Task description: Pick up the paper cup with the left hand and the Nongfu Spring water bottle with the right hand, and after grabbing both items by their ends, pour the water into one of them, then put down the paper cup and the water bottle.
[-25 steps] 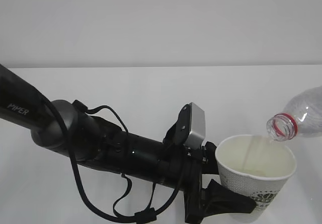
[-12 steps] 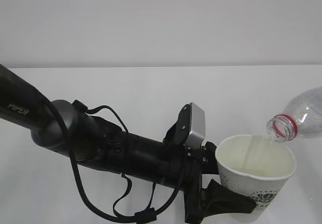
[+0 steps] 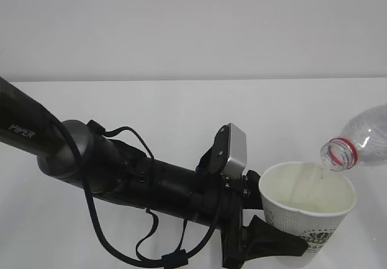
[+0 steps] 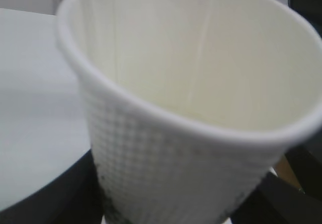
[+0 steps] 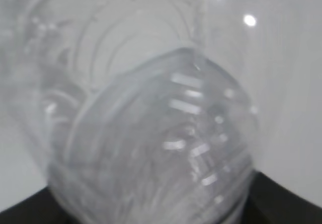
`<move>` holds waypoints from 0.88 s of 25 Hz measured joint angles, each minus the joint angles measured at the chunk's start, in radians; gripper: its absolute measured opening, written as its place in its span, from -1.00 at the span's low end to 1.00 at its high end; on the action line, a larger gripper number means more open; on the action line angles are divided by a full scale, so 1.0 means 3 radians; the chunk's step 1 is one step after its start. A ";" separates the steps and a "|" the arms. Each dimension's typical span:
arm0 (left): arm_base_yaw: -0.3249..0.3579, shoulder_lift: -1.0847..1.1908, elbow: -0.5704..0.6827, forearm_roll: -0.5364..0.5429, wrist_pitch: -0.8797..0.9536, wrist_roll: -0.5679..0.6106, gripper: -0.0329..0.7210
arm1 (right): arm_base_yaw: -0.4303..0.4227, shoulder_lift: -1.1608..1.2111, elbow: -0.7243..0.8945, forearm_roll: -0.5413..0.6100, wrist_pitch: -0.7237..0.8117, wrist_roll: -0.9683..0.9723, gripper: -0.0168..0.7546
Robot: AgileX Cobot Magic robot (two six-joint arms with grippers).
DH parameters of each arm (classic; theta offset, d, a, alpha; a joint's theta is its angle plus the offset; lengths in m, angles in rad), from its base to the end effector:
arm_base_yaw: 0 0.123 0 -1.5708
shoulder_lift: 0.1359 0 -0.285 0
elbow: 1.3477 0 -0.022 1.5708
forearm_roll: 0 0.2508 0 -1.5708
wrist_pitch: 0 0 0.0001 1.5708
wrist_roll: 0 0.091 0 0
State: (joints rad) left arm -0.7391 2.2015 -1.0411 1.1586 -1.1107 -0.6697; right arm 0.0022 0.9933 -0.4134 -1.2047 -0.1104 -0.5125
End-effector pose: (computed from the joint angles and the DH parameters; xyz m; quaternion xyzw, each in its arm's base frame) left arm 0.2341 -0.3144 0.0984 0.5417 0.5621 -0.5162 0.3523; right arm 0.1909 0.0097 0.2418 -0.6588 0.5326 -0.3715 0.3799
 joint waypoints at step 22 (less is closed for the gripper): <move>0.0000 0.0000 0.0000 0.0000 0.0006 0.0000 0.37 | 0.0000 0.0000 0.0000 -0.0027 0.0000 -0.0016 0.14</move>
State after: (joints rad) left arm -0.7391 2.2015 -1.0411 1.1586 -1.1090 -0.6697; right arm 0.0022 0.9933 -0.4134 -1.2128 -0.1104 -0.5173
